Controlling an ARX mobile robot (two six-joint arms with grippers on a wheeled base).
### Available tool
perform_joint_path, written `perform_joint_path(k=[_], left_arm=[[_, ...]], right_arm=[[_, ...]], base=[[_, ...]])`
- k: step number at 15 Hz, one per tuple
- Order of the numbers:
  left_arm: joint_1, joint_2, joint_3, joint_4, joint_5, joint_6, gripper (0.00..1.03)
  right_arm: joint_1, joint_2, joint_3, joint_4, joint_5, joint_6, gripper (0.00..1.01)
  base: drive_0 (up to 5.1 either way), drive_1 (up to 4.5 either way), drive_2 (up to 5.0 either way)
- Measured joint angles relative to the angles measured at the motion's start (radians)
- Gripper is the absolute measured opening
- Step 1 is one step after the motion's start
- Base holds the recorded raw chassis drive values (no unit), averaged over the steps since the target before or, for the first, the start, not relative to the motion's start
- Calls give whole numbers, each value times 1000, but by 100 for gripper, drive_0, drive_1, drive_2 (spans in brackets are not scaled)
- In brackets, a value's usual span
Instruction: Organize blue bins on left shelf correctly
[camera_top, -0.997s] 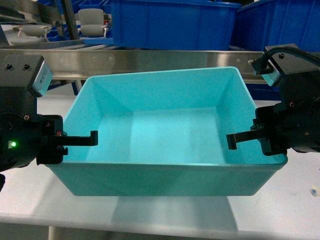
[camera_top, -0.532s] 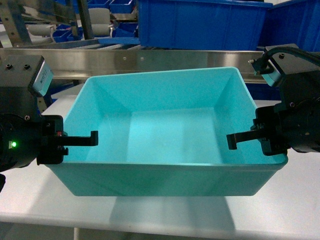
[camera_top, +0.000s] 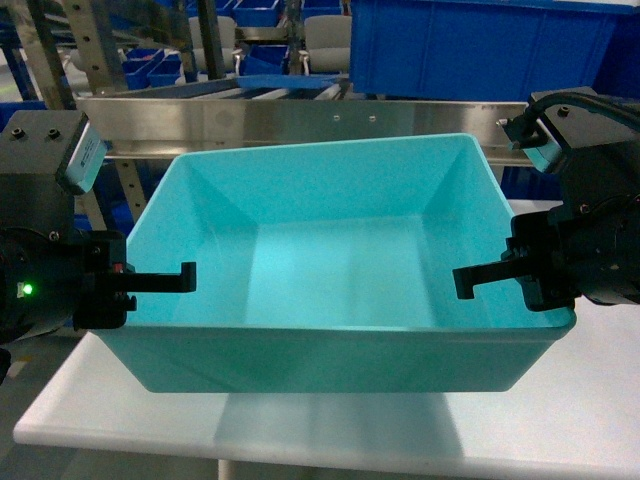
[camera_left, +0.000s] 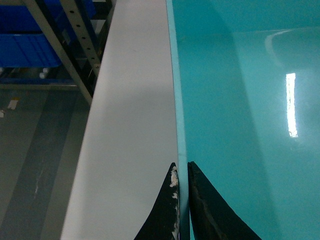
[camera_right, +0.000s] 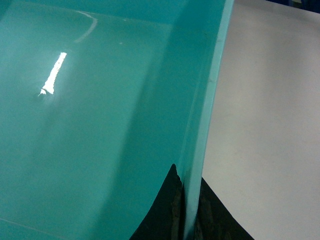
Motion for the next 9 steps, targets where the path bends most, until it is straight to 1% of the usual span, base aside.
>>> perform_joint_path(k=[9], left_arm=[[1,0,0,-1,1,0,2]], right_arm=[[0,0,0,-2,0,0,2]], base=[[-499,247,247]])
